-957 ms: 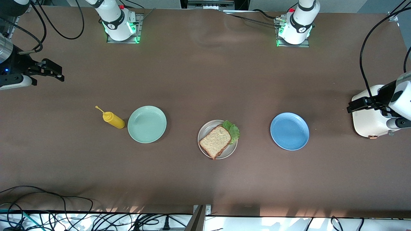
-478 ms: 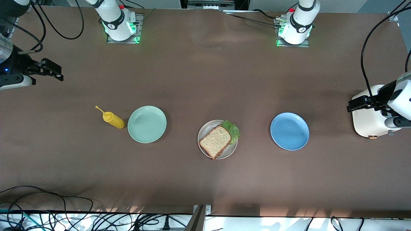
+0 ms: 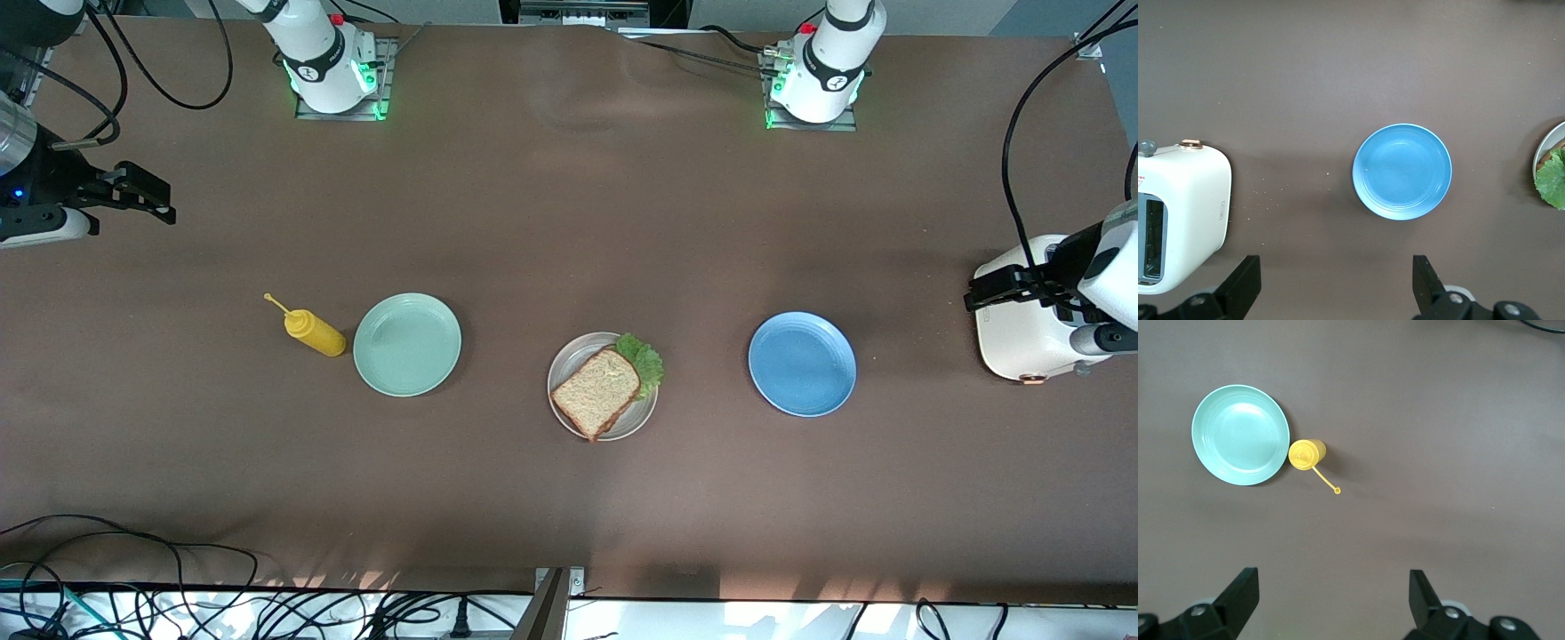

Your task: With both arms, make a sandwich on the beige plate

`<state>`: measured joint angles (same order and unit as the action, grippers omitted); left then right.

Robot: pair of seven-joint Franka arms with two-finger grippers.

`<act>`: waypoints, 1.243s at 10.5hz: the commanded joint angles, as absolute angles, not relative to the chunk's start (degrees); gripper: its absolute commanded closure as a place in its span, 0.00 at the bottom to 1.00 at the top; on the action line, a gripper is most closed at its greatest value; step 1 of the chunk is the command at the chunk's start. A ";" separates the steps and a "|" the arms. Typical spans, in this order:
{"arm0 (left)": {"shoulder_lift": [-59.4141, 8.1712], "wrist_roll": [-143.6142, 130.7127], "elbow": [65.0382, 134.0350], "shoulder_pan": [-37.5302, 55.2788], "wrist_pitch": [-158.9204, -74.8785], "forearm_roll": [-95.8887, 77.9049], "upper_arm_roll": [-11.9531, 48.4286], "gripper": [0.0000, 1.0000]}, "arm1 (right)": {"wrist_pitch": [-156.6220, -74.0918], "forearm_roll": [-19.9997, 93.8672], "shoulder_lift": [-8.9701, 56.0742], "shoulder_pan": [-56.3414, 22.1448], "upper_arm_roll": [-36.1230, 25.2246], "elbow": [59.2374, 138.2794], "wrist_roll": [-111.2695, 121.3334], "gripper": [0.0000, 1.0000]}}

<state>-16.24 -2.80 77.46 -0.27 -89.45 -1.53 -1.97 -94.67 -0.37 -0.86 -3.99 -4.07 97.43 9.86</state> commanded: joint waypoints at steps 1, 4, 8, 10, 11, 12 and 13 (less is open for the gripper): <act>-15.12 -1.41 78.22 -0.44 -89.21 -2.73 -2.46 0.00 | -93.25 -1.32 -0.35 -4.13 -3.96 95.63 9.76 0.00; -15.20 -1.49 78.13 -0.44 -89.21 -2.72 -2.37 0.00 | -93.25 -1.32 -0.35 -4.22 -3.96 95.54 9.49 0.00; -15.73 -1.49 76.03 0.09 -89.03 -2.72 -2.37 0.00 | -93.25 -1.32 -0.35 -4.22 -3.96 95.54 9.49 0.00; -15.82 -1.41 76.03 -0.17 -89.03 -2.72 -2.46 0.00 | -93.25 -1.32 -0.35 -4.22 -3.96 95.54 9.49 0.00; -15.91 -1.23 75.94 -0.18 -89.12 -2.81 -2.46 0.00 | -93.25 -1.32 -0.26 -4.22 -3.96 95.54 9.49 0.00; -15.91 -1.23 76.02 0.00 -89.12 -2.73 -2.46 0.00 | -93.25 -1.32 -0.26 -4.22 -3.96 95.54 9.49 0.00; -15.91 -1.32 76.03 0.09 -89.03 -2.64 -2.37 0.00 | -93.25 -1.32 -0.35 -4.22 -3.96 95.54 9.49 0.00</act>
<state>-16.18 -2.79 76.49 -0.19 -89.54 -1.53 -2.02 -94.66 -0.38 -0.85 -4.01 -4.06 97.09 9.86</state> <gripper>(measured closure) 0.000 0.000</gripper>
